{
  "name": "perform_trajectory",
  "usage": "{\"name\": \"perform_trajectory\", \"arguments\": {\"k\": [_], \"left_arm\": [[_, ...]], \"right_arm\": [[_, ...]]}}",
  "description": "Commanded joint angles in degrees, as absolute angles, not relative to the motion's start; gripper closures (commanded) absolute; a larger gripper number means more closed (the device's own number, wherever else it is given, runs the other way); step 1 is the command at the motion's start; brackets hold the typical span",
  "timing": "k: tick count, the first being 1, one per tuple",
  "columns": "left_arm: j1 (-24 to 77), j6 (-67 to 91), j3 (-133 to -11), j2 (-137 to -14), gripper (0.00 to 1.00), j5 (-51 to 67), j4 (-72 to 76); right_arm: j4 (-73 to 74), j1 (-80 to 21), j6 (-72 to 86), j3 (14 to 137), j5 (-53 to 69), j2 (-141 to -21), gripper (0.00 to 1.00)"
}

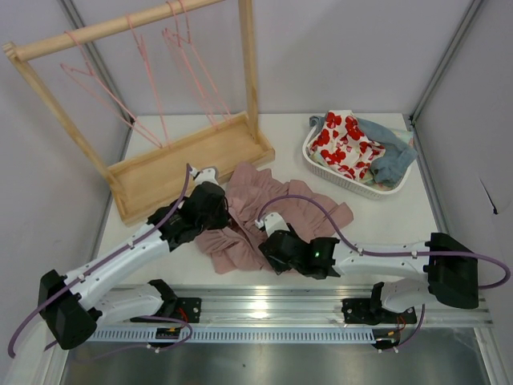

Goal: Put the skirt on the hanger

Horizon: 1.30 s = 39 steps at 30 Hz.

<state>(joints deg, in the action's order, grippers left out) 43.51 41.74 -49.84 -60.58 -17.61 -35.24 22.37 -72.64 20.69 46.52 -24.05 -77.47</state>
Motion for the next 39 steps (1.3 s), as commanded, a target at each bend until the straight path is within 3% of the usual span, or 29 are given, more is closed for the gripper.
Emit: {"name": "perform_trajectory", "arguments": {"k": [1,7,10,14,16,17,25,33,36,39], "left_arm": [[43.77,43.42,-48.69,-58.89,0.98,-17.32,-34.19],[43.77,43.68,-48.43,-58.54,0.98,-17.31,-34.19],[43.77,43.77,-48.78,-58.19,0.98,-17.49,-34.54],[43.77,43.68,-49.48,-57.04,0.98,-18.01,-35.51],[43.77,43.59,-49.83,-56.08,0.97,-18.37,-35.6],[43.77,43.25,-49.92,-55.9,0.97,-18.46,-35.68],[43.77,38.42,-54.92,-56.51,0.99,-20.13,-41.91],[43.77,27.53,-83.53,-60.28,0.98,-19.51,-62.1],[43.86,24.18,-84.91,-64.23,0.97,-20.82,-66.0],[43.77,24.08,-78.5,-65.83,0.98,-16.91,-62.16]], "right_arm": [[19.07,-73.39,20.92,48.78,-28.74,-78.39,0.37],[15.21,-73.48,20.48,47.46,-28.3,-79.54,0.42],[14.59,-73.83,20.56,47.72,-29.26,-81.3,0.49],[15.38,-74.27,20.74,48.34,-31.38,-82.18,0.67],[15.55,-74.09,20.3,48.34,-31.81,-81.74,0.84],[15.9,-73.83,20.13,48.43,-31.9,-81.56,0.99],[29.34,-65.06,26.01,62.72,-31.82,-69.29,1.0],[45.24,-51.87,36.64,78.3,-28.83,-61.08,1.0],[48.86,-46.16,39.11,78.32,-26.91,-60.65,1.0],[47.55,-41.14,39.29,73.32,-21.3,-60.47,1.0]]}}
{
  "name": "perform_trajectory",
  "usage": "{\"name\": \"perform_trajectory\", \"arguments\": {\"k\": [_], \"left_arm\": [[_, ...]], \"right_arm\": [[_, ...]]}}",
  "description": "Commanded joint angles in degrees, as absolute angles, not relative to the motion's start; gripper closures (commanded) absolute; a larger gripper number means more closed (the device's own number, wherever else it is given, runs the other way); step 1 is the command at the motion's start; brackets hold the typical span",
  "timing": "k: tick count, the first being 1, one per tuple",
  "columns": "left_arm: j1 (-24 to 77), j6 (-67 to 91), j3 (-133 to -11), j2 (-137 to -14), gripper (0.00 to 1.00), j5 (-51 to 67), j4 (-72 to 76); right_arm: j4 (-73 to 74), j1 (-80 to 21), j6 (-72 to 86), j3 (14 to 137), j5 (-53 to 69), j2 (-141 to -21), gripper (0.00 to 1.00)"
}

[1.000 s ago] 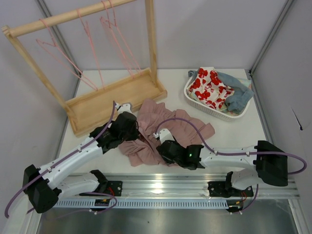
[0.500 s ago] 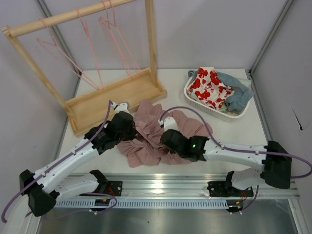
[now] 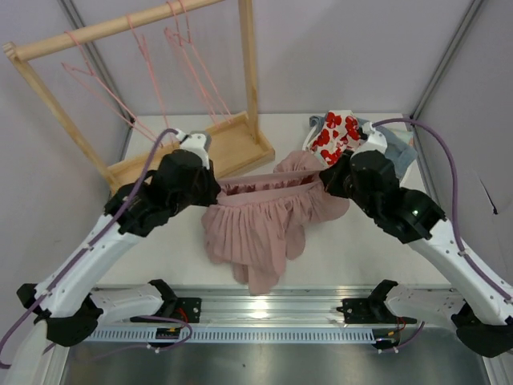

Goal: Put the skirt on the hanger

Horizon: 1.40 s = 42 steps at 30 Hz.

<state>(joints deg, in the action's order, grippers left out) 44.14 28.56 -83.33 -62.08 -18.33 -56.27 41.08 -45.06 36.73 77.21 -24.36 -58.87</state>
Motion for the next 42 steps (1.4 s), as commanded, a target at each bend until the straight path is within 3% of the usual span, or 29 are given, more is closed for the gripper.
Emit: {"name": "perform_trajectory", "arguments": {"k": [1,4,13,29,34,35,38,42], "left_arm": [[43.77,24.34,-75.62,-66.0,0.98,-14.79,-57.53],[43.86,26.8,-67.54,-65.92,0.98,-9.94,-49.0],[43.86,33.75,-55.38,-63.99,0.98,-11.25,-39.21],[43.86,36.57,-43.51,-68.55,0.91,-10.81,-19.34],[43.86,35.86,-44.3,-66.28,0.75,-12.91,-21.53],[43.86,35.6,-45.08,-65.75,0.69,-13.27,-22.84],[43.86,34.02,-45.88,-63.38,0.4,-13.54,-25.47],[43.86,30.77,-51.13,-60.74,0.23,-13.8,-30.83]], "right_arm": [[47.11,-40.0,39.29,72.08,-19.36,-60.64,1.0],[46.76,-38.14,39.29,68.13,-16.08,-62.49,1.0],[36.05,-37.53,39.29,53.45,-12.48,-59.15,1.0],[22.41,-34.54,32.52,49.13,-2.64,-70.92,1.0],[22.67,-33.84,33.4,49.22,-1.23,-72.07,1.0],[22.85,-33.84,33.57,49.39,-1.14,-72.16,1.0],[24.08,-33.75,34.01,50.09,-1.67,-71.98,1.0],[27.68,-33.75,34.54,52.29,-3.6,-72.51,1.0]]}}
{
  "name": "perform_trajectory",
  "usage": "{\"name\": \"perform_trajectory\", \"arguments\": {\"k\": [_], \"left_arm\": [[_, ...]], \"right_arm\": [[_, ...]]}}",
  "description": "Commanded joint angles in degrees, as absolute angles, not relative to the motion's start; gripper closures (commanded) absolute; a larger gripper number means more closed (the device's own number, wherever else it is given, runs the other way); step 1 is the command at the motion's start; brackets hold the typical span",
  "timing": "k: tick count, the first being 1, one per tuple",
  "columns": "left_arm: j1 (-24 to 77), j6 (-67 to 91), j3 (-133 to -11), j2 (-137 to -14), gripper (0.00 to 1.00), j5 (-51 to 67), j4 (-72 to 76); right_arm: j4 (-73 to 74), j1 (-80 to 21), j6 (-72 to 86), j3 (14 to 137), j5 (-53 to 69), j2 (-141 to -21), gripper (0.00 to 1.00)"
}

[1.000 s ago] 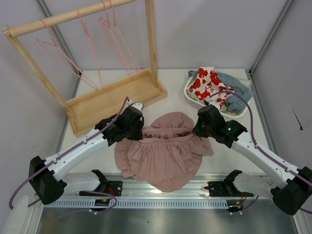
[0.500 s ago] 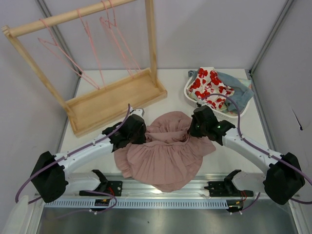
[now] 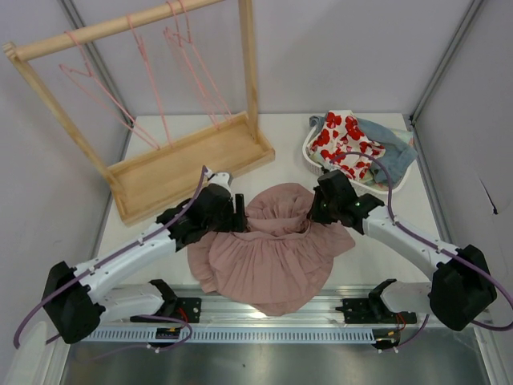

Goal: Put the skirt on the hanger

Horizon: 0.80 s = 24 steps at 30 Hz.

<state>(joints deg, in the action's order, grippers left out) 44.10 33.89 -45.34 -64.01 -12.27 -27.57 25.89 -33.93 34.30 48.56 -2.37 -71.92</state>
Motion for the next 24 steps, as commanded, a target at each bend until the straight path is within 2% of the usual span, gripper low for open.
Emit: {"name": "perform_trajectory", "arguments": {"k": [1,3,6,15,20,24], "left_arm": [[43.86,29.98,-53.33,-60.3,0.21,-13.71,-32.15],[43.86,27.69,-55.71,-58.81,0.13,-13.8,-34.62],[43.77,26.37,-61.86,-57.31,0.07,-15.46,-39.62],[39.03,27.68,-88.22,-56.51,0.08,-28.99,-57.73],[36.92,30.06,-101.14,-59.5,0.03,-50.69,-66.09],[25.07,24.62,-102.83,-61.17,0.02,-46.77,-59.97]], "right_arm": [[29.43,-33.75,34.45,52.9,-3.78,-73.29,1.0],[30.58,-33.75,34.63,54.22,-3.78,-73.91,1.0],[30.15,-33.84,35.07,54.05,-3.08,-74.09,1.0],[29.97,-35.15,36.39,52.3,-4.39,-70.93,1.0],[29.62,-36.03,37.61,50.98,-5.71,-68.73,1.0],[28.39,-36.56,38.93,50.1,-5.8,-66.98,1.0]]}}
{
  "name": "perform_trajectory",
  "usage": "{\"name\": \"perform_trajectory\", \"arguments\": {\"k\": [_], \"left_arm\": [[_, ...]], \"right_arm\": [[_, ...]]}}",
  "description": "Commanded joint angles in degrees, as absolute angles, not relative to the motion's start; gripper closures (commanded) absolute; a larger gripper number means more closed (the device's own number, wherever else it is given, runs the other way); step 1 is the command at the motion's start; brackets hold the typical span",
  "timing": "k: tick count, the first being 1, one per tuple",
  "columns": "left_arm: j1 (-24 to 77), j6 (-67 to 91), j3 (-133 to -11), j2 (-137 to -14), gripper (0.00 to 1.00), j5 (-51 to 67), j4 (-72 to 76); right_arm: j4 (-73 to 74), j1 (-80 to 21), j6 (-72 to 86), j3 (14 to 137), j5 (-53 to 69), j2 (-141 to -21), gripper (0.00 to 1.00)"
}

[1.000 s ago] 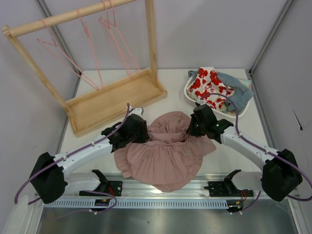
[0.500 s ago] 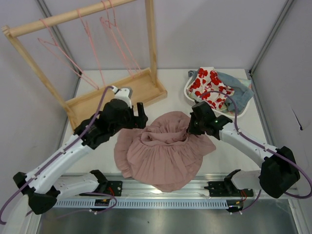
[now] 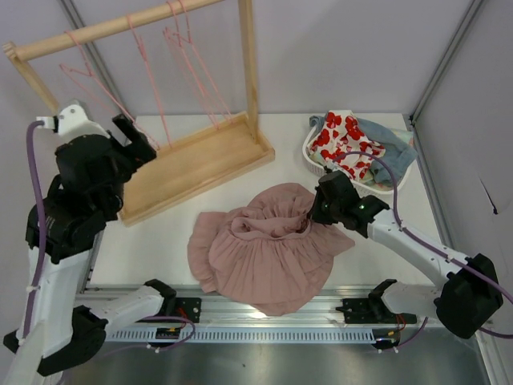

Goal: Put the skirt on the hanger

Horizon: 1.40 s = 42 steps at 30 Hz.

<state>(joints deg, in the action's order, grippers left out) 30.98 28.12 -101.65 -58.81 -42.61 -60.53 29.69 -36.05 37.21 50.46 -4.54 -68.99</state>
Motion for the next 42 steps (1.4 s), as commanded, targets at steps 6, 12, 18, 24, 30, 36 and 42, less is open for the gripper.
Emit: {"name": "perform_trajectory", "arguments": {"k": [6,12,18,24,30,36,42], "left_arm": [[13.45,22.94,-102.83,-67.84,0.04,-37.36,-53.62],[12.31,21.27,-102.74,-71.1,0.05,-39.54,-44.92],[11.25,18.9,-101.78,-75.05,0.09,-44.55,-38.24],[10.2,16.97,-98.18,-77.78,0.13,-46.84,-30.69],[10.11,14.77,-94.05,-77.7,0.19,-51.06,-24.71],[10.11,13.19,-91.41,-75.85,0.41,-51.33,-22.68],[8.62,13.36,-86.93,-73.92,0.55,-49.75,-20.48]], "right_arm": [[29.09,-37.0,38.06,49.83,-6.94,-66.01,1.0],[29.62,-37.09,38.23,49.14,-7.47,-64.43,1.0],[29.44,-36.74,37.88,48.87,-7.65,-64.68,1.0],[29.88,-36.56,36.92,50.01,-8.0,-65.48,1.0],[30.06,-36.21,36.39,50.27,-8.09,-65.74,1.0],[29.8,-35.86,36.47,50.19,-7.65,-66.0,1.0],[29.62,-35.77,36.12,50.8,-7.38,-66.88,1.0]]}}
